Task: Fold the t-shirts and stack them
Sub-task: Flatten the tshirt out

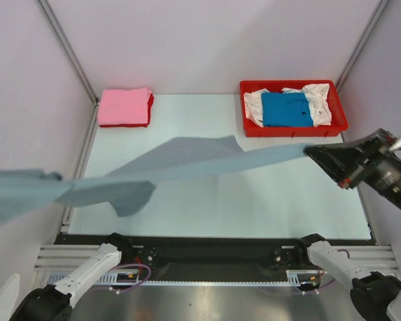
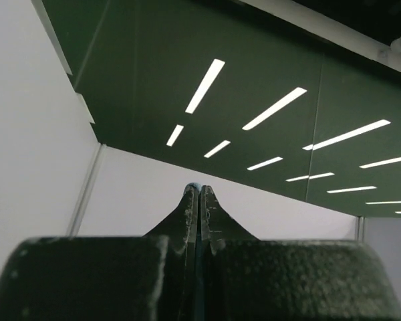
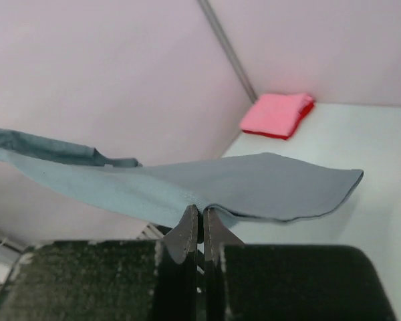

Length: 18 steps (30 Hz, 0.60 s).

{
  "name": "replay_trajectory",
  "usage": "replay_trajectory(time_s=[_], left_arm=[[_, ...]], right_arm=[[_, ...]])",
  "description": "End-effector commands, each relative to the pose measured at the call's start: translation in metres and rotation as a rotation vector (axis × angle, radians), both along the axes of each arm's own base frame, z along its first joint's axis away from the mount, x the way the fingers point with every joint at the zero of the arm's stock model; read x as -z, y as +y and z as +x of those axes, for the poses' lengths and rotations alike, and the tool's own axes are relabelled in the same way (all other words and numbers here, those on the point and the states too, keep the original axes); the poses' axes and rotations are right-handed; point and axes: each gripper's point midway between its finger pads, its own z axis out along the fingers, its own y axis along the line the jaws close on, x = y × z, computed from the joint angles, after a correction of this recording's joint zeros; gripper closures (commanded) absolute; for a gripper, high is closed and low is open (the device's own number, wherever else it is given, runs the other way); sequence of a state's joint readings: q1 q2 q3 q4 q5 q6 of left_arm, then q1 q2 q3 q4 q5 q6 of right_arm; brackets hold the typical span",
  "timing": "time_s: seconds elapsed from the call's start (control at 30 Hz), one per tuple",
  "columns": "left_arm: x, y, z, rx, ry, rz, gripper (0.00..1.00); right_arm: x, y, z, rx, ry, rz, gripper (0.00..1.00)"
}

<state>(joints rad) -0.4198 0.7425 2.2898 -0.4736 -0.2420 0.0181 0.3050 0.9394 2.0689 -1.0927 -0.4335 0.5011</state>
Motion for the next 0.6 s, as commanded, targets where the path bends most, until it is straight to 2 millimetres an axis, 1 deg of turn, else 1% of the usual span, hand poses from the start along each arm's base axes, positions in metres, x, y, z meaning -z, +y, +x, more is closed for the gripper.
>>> replay_trajectory(time_s=[0.0,0.07,0.1,0.13,0.17,0.2,0.23,0.27,0.3,0.33,0.37,0.4,0.43,0.47,0.5,0.53,0.57], left_arm=[[-0.004,0.002,0.007,-0.042,-0.003,0.011,1.0],[-0.008,0.003,0.001,-0.039,-0.029,0.012,1.0],[-0.01,0.002,0.002,-0.033,-0.036,0.014,1.0],[-0.014,-0.005,0.012,-0.03,-0.034,0.029,1.0],[-0.017,-0.009,0.02,-0.028,-0.028,0.036,1.0],[-0.019,-0.014,0.029,-0.023,-0.021,0.044,1.0],[-0.021,-0.024,0.046,-0.013,-0.006,0.058,1.0],[-0.022,-0.038,0.068,0.004,0.015,0.086,1.0],[-0.022,-0.048,0.086,0.01,0.035,0.103,1.0],[-0.016,-0.063,0.115,0.019,0.075,0.123,1.0],[-0.009,-0.079,0.149,0.023,0.127,0.148,1.0],[0.009,-0.097,0.186,0.025,0.2,0.18,1.0],[0.016,-0.105,0.207,0.016,0.22,0.194,1.0],[0.029,-0.117,0.234,0.014,0.267,0.213,1.0],[0.047,-0.131,0.27,0.001,0.332,0.234,1.0],[0.074,-0.145,0.307,-0.011,0.395,0.262,1.0],[0.091,-0.154,0.331,-0.013,0.438,0.278,1.0]], right_arm=[[-0.037,0.006,-0.035,-0.107,-0.154,0.075,1.0],[-0.047,0.005,-0.042,-0.102,-0.174,0.111,1.0],[-0.052,0.005,-0.044,-0.108,-0.19,0.125,1.0],[-0.057,0.007,-0.044,-0.116,-0.194,0.141,1.0],[-0.056,0.008,-0.039,-0.108,-0.175,0.148,1.0],[-0.059,0.01,-0.036,-0.112,-0.186,0.152,1.0],[-0.052,0.011,-0.024,-0.098,-0.15,0.153,1.0],[-0.048,0.008,-0.01,-0.05,-0.121,0.159,1.0],[-0.038,0.008,0.003,-0.025,-0.068,0.158,1.0],[-0.028,0.008,0.019,-0.002,-0.017,0.159,1.0],[-0.007,0.01,0.041,0.022,0.066,0.15,1.0],[0.007,0.008,0.058,0.06,0.116,0.138,1.0],[0.021,0.009,0.073,0.078,0.163,0.13,1.0],[0.048,0.009,0.097,0.117,0.235,0.11,1.0],[0.061,0.008,0.11,0.141,0.253,0.083,1.0],[0.077,0.007,0.124,0.161,0.278,0.059,1.0],[0.097,0.005,0.143,0.195,0.312,0.031,1.0]])
